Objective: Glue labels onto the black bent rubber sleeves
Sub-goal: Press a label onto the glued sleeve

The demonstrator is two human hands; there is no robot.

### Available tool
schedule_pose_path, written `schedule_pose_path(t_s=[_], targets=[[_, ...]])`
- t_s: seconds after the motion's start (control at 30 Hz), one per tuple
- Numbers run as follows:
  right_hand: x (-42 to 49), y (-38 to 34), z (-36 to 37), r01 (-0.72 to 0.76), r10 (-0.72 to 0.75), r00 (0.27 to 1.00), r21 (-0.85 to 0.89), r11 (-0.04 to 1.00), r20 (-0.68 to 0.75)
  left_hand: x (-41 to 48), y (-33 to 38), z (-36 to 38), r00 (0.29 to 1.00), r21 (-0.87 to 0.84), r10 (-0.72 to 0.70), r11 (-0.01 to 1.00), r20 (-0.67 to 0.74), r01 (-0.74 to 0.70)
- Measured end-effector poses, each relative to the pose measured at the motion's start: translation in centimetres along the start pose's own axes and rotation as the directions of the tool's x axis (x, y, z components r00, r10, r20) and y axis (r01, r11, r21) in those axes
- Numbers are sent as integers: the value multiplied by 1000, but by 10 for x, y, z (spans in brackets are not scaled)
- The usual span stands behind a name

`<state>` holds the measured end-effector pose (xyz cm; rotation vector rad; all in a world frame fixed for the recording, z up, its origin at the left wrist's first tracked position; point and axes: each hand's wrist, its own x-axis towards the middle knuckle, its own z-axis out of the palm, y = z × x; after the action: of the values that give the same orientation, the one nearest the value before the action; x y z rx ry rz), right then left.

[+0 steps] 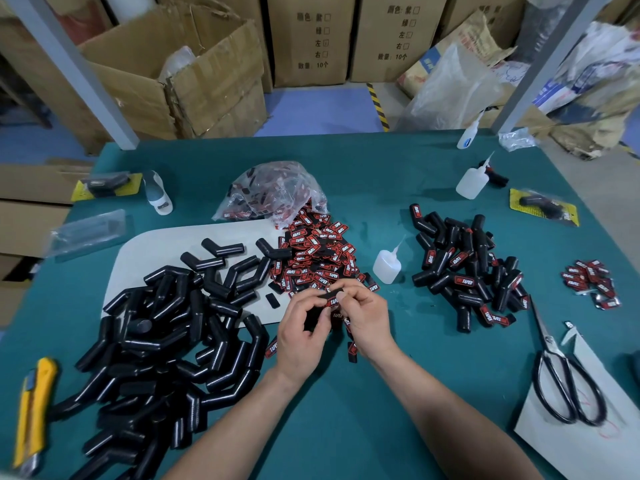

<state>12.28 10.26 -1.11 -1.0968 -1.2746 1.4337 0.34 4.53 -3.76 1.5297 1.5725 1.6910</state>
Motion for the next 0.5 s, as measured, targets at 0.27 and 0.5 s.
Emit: schedule_pose_path(t_s=[0.27,0.5], targets=[[0,-5,-7,133,-125,988,-85,987,93,4,8,-3,982,-139,-188,973,-20,184],[2,-2,-7,179,-161,979,-150,972,124,5,9,-4,970,-203,-241,951,-14,234]])
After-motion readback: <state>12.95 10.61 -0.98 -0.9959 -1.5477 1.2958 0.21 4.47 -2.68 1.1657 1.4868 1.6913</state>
